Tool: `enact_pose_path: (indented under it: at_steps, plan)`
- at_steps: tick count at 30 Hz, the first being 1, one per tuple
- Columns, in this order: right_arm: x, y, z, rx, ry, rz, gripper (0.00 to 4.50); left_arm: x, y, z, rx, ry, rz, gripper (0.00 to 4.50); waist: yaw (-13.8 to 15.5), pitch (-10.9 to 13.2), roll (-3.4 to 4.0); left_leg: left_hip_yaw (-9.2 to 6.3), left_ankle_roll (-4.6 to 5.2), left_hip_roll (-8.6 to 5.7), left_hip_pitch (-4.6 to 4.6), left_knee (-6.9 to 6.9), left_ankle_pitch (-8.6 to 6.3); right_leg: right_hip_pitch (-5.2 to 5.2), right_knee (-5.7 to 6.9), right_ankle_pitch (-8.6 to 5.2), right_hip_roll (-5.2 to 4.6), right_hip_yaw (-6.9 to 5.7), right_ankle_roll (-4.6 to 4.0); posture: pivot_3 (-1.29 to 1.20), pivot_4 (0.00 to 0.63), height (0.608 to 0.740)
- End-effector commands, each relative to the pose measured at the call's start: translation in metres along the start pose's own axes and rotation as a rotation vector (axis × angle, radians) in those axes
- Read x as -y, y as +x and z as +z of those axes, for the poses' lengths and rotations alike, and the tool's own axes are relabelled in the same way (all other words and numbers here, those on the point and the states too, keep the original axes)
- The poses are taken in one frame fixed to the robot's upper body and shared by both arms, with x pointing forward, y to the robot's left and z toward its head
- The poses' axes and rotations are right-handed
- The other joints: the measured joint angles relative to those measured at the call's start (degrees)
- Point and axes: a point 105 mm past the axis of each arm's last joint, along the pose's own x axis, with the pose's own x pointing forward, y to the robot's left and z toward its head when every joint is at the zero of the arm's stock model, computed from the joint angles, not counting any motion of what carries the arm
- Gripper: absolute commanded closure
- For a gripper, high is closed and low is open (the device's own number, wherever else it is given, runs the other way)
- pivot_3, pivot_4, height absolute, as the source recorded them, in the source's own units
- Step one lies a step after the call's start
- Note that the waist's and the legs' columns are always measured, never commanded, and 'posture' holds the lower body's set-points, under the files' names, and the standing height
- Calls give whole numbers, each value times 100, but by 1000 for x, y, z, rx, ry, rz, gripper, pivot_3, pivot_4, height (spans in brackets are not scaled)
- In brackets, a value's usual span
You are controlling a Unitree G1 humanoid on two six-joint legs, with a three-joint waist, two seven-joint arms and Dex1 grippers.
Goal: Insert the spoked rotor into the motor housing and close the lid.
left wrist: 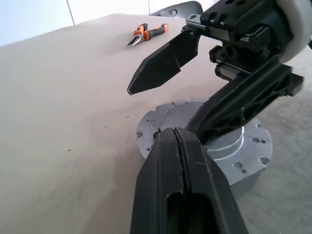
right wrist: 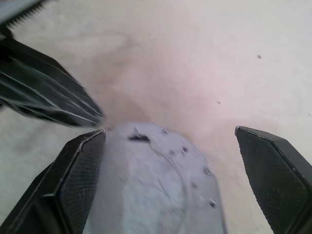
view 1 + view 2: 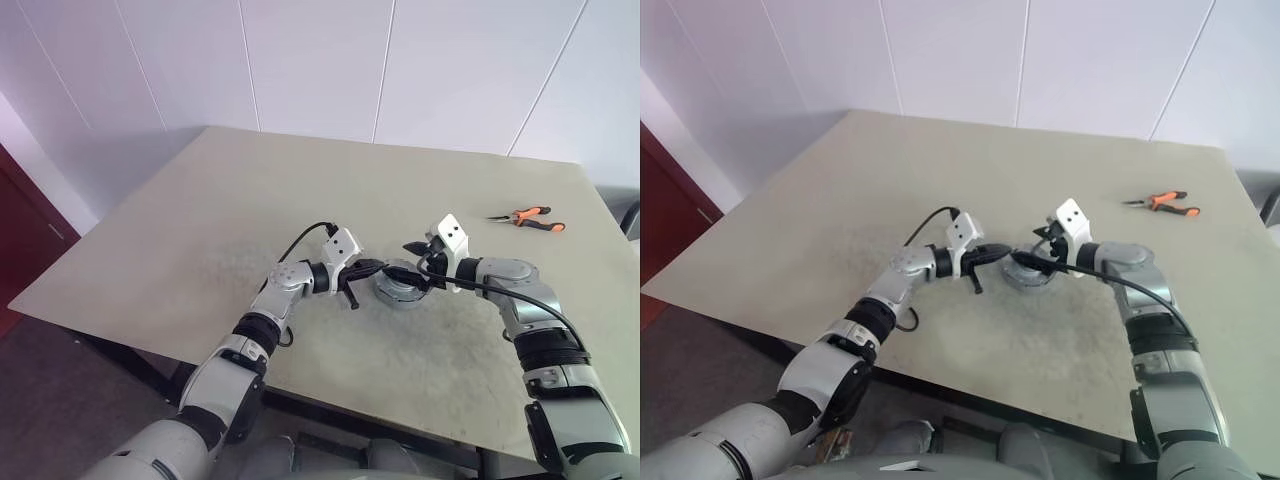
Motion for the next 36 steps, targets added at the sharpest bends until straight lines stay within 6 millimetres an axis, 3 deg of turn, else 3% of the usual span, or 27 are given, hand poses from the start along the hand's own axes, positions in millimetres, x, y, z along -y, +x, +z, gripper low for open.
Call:
enact_pose_path:
  at_steps: [1, 8, 15, 21, 31, 36]
  plan:
    - [-3, -2, 2, -10, -20, 39, 77, -4, -1, 14, 47, 21, 15, 4500, 2, 0, 0, 0, 0, 0, 4, 1, 0, 5, 2, 0, 0, 0, 0, 0, 0, 740]
    - [-17, -2, -4, -20, 15, 122, 77, -3, -1, 14, 46, 19, 17, 4500, 8, 1, -2, 2, 0, 0, 61, 2, -1, 70, -9, -1, 1, -3, 0, 0, 0, 740]
    - [-8, -3, -18, -98, -14, 66, 77, -3, -1, 14, 43, 21, 15, 4500, 6, 2, -7, 5, 0, 3, 84, 1, -2, 93, -11, -2, 1, -2, 1, 0, 0, 740]
    - [-9, -4, -16, -84, -9, 79, 1457, -2, -1, 14, 43, 23, 12, 4500, 9, 0, -11, 4, 0, 4, 91, 5, -2, 103, -11, -2, 1, -2, 1, 0, 0, 740]
    - [-19, -12, 5, -7, -17, 170, 1457, 0, 1, 13, 40, 22, 3, 4500, 13, 1, -12, 3, 1, 6, 84, -9, -2, 90, -15, -3, 0, -3, 3, 0, 0, 740]
    - [-14, -16, 1, -61, -76, 146, 1457, 0, 1, 13, 40, 22, -1, 4500, 12, 1, -13, 3, 3, 6, 81, -12, -4, 86, -18, -4, -1, -2, 4, 0, 0, 740]
